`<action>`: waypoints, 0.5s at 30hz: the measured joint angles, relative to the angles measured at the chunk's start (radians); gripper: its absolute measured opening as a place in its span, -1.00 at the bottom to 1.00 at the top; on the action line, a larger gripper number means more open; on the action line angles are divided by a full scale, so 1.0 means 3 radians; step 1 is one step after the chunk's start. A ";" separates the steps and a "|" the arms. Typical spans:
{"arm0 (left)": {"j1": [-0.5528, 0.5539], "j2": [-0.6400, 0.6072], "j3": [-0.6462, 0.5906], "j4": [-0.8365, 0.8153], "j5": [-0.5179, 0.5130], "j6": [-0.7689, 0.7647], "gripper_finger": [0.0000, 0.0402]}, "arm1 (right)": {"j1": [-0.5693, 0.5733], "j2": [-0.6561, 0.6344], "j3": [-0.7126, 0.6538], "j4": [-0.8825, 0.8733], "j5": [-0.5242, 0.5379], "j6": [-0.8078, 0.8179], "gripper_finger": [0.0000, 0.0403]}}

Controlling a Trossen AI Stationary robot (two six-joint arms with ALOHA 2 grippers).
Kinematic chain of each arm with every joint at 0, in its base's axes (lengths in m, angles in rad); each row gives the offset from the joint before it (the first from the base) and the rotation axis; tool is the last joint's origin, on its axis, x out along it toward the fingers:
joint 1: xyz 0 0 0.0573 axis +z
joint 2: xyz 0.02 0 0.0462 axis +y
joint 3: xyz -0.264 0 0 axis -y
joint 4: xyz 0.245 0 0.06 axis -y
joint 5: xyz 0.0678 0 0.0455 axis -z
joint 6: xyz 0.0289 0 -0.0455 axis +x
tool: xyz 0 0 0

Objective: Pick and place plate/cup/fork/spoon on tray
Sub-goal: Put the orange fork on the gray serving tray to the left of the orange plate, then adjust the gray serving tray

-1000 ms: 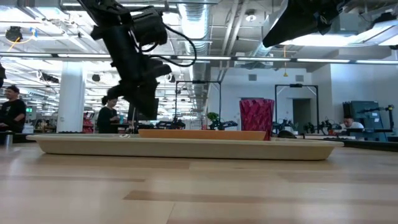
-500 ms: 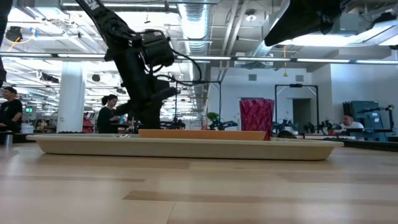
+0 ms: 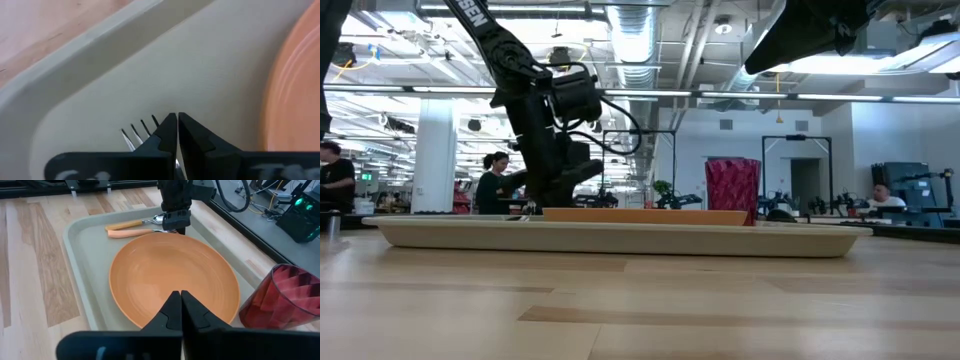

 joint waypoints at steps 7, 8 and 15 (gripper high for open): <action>0.0000 0.0000 0.0000 -0.0005 -0.0054 -0.0021 -0.98 | 0.0000 0.0000 0.0000 0.0000 0.0001 0.0000 -0.97; 0.0000 0.0000 0.0000 -0.0005 -0.0051 -0.0021 -0.98 | 0.0000 0.0000 0.0000 0.0000 0.0001 0.0000 -0.97; 0.0002 -0.0142 -0.0001 -0.0017 -0.0042 0.0083 -0.98 | 0.0003 0.0000 0.0000 0.0021 0.0001 -0.0010 -0.98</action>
